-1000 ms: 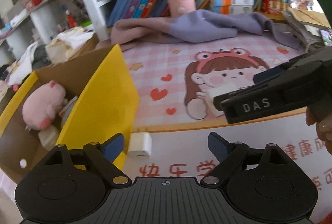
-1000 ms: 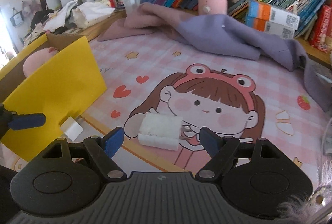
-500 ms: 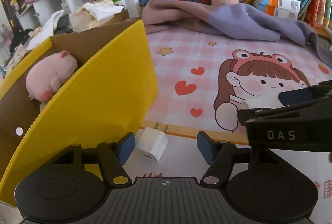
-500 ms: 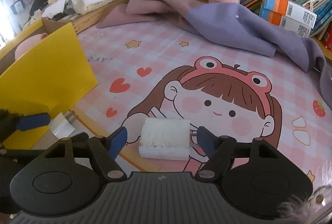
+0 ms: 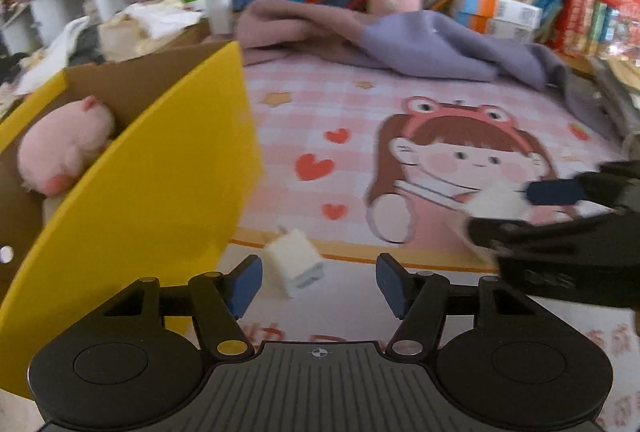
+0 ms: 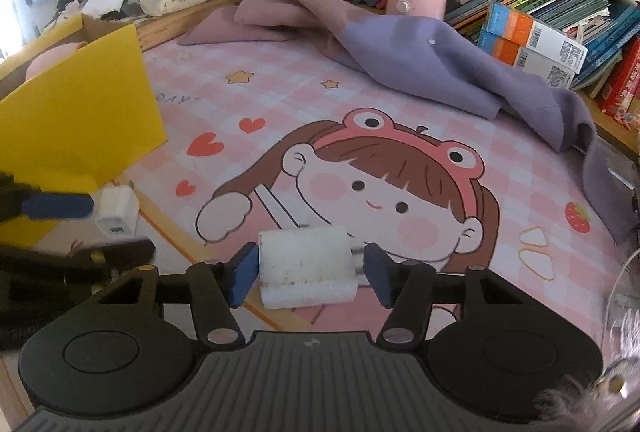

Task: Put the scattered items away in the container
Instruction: 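Close the left gripper on a small white charger while the right grasps a larger white charger, then lift both chargers and carry them over the yellow box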

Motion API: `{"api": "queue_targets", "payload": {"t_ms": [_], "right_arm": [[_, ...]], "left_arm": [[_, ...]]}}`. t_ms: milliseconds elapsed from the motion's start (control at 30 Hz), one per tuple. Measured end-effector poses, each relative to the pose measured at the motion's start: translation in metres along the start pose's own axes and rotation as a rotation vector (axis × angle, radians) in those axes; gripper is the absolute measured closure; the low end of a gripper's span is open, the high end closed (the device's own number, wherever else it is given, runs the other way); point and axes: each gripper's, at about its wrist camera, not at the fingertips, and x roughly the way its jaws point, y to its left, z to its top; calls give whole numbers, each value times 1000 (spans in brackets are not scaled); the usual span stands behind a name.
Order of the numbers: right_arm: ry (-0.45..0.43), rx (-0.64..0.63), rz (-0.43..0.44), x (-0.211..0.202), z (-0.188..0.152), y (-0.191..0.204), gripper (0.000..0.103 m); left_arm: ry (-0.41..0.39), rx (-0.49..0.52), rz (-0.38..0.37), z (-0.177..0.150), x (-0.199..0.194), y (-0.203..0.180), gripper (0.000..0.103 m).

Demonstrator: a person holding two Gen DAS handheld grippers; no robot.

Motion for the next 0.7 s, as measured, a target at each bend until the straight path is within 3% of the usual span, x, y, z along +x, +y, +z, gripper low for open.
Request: {"api": "queue_targets", "payload": {"t_ms": [200,433,700], "right_arm": [[15,9,-4,7,-2,-2,39],[20,1,9,15,-4,-3,39],[19,14,25,17,-4,-5,39]], "left_arm": [[48,-102,16,5,22,7,41],[40,-108,31,3,26,6,69],[54,-102,-27,3,19,9,69]]}}
